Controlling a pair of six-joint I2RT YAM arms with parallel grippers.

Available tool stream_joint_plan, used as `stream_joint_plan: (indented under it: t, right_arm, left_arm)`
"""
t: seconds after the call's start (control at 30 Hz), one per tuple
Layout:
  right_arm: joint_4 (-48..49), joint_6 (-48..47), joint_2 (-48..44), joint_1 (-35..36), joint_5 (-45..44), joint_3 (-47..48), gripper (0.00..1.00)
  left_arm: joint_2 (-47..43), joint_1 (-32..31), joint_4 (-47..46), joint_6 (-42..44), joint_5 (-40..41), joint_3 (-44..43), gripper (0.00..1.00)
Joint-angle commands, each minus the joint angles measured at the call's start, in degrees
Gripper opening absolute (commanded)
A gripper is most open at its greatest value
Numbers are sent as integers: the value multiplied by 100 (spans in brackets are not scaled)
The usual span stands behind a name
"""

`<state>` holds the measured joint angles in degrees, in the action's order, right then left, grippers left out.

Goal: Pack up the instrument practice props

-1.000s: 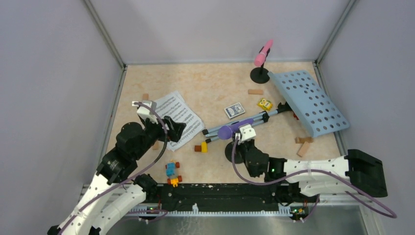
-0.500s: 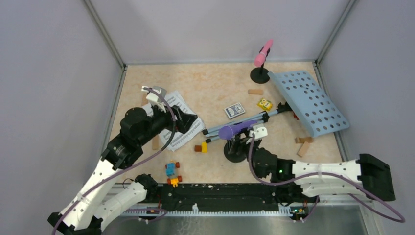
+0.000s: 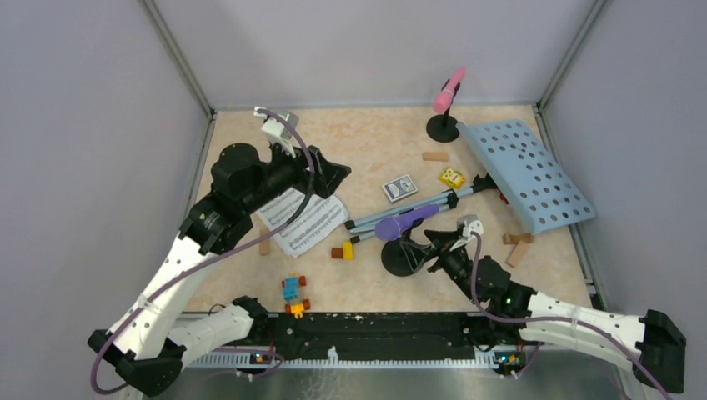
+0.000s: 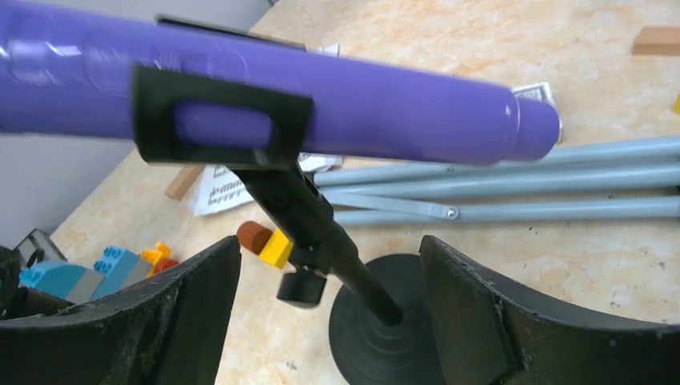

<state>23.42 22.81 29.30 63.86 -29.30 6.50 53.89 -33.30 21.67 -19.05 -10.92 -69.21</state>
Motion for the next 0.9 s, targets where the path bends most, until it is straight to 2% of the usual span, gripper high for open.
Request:
stream_joint_plan:
  t: [0.0,0.1,0.23,0.3,0.53,0.67,0.77,0.87]
  right_arm:
    - [708,152,201,-123,662,-170,80]
    - [1310,23,610,-126,586,-199,79]
    - [2083,-168,1231,-126,380,-158,76]
    - [2347,-258,1489,-128,266,-103,74]
    - [2837,-349,1974,-124,-37,-6,65]
    - [2831,-275,2017,-127,-129,2,63]
    - [2714,-220,2032,-124,-65,35,62]
    - [2677,-207,2059,-126,-43,35,60]
  left_arm:
    - [331,-84,232,177,-131,-388,99]
    - [481,-580,298,265,421,-488,99]
    - [978,-1809,505,473,1601,-875,99]
    - [1358,-2105,650,437,1725,-1133,99]
    - [2103,-2602,1268,417,1931,-1915,99]
    - [2325,-2853,1807,421,2238,-1889,98]
    - [2291,-2867,1949,340,1978,-1630,97]
    - [2386,-2868,2192,288,1614,-1737,95]
